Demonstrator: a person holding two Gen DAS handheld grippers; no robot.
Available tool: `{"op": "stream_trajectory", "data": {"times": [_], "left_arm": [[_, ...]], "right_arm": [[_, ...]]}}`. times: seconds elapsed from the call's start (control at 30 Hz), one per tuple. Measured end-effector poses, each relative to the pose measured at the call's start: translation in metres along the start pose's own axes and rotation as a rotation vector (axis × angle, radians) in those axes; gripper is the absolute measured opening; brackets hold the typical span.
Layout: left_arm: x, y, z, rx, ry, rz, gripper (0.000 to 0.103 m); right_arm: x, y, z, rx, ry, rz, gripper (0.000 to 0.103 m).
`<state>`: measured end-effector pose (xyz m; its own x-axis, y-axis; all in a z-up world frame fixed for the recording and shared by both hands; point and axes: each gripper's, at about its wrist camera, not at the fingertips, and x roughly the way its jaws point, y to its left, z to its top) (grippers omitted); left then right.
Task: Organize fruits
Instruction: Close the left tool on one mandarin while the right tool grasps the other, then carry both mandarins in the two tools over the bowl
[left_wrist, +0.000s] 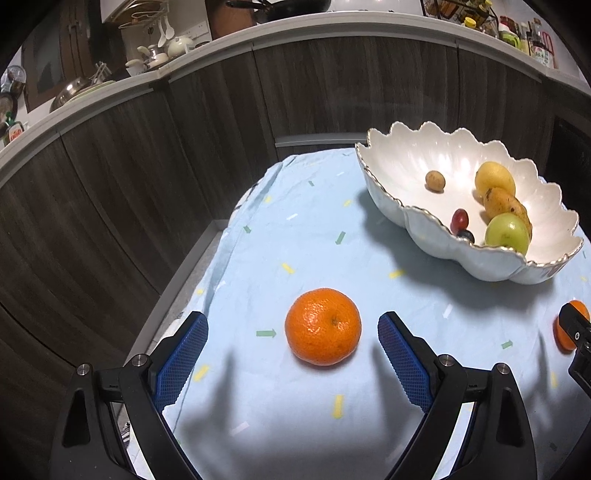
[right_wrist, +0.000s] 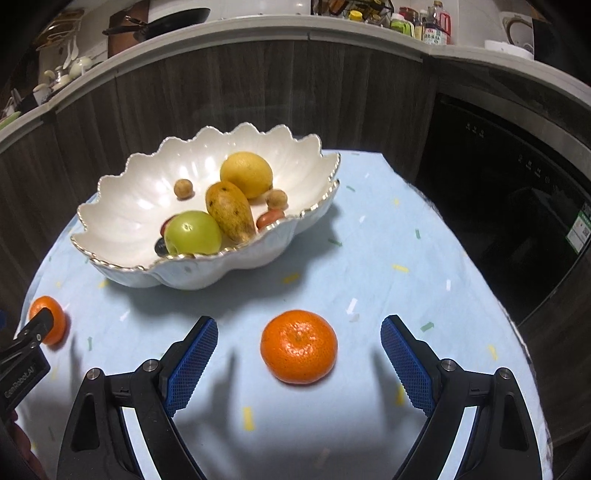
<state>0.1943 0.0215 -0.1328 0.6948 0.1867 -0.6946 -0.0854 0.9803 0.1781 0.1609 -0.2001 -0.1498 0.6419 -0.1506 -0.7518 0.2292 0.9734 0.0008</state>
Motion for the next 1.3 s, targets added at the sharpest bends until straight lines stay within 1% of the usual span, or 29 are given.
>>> {"op": "stream_trajectory", "data": {"times": [0.1, 0.13, 0.2, 0.23, 0.4, 0.5, 0.53, 0.57, 0.6, 0.67, 0.7, 0.73, 0.77, 0.97, 1.3], "left_arm": [[0.004, -0.002, -0.001, 0.006, 0.008, -0.001, 0.094], [0.005, -0.002, -0.001, 0.009, 0.011, 0.000, 0.092], [0.008, -0.003, -0.002, 0.007, 0.017, -0.003, 0.090], [0.009, -0.003, -0.002, 0.006, 0.020, -0.003, 0.089], [0.016, -0.006, -0.003, 0.011, 0.038, -0.005, 0.082], [0.018, -0.007, -0.003, 0.011, 0.047, -0.016, 0.078], [0.018, -0.007, -0.003, 0.013, 0.049, -0.019, 0.075], [0.019, -0.008, -0.003, 0.013, 0.052, -0.022, 0.070], [0.020, -0.007, -0.003, 0.011, 0.057, -0.025, 0.069], [0.021, -0.007, -0.004, 0.009, 0.068, -0.030, 0.061], [0.022, -0.006, -0.004, 0.005, 0.073, -0.043, 0.059], [0.021, -0.007, -0.004, 0.005, 0.073, -0.053, 0.054], [0.021, -0.008, -0.004, 0.008, 0.073, -0.059, 0.046], [0.017, -0.008, -0.006, 0.004, 0.073, -0.067, 0.045], [-0.002, -0.005, 0.002, -0.002, 0.031, -0.078, 0.044]], "right_arm": [[0.006, -0.003, -0.002, 0.013, 0.020, 0.003, 0.090], [0.007, -0.004, -0.003, 0.016, 0.026, 0.006, 0.089], [0.009, -0.004, -0.003, 0.019, 0.035, 0.010, 0.082], [0.011, -0.004, -0.004, 0.019, 0.043, 0.014, 0.081], [0.020, -0.004, -0.008, 0.027, 0.080, 0.031, 0.064], [0.021, -0.006, -0.009, 0.037, 0.085, 0.038, 0.056], [0.022, -0.005, -0.009, 0.037, 0.086, 0.041, 0.055], [0.022, -0.005, -0.009, 0.034, 0.085, 0.043, 0.049], [0.022, -0.004, -0.009, 0.033, 0.084, 0.043, 0.047], [0.021, -0.005, -0.009, 0.031, 0.084, 0.043, 0.047], [0.021, -0.005, -0.009, 0.030, 0.083, 0.045, 0.046], [0.021, -0.004, -0.009, 0.027, 0.082, 0.049, 0.046], [0.021, -0.004, -0.009, 0.025, 0.082, 0.051, 0.046], [0.017, -0.004, -0.008, 0.013, 0.075, 0.056, 0.045], [-0.001, -0.004, 0.003, 0.012, 0.032, 0.078, 0.044]]}}
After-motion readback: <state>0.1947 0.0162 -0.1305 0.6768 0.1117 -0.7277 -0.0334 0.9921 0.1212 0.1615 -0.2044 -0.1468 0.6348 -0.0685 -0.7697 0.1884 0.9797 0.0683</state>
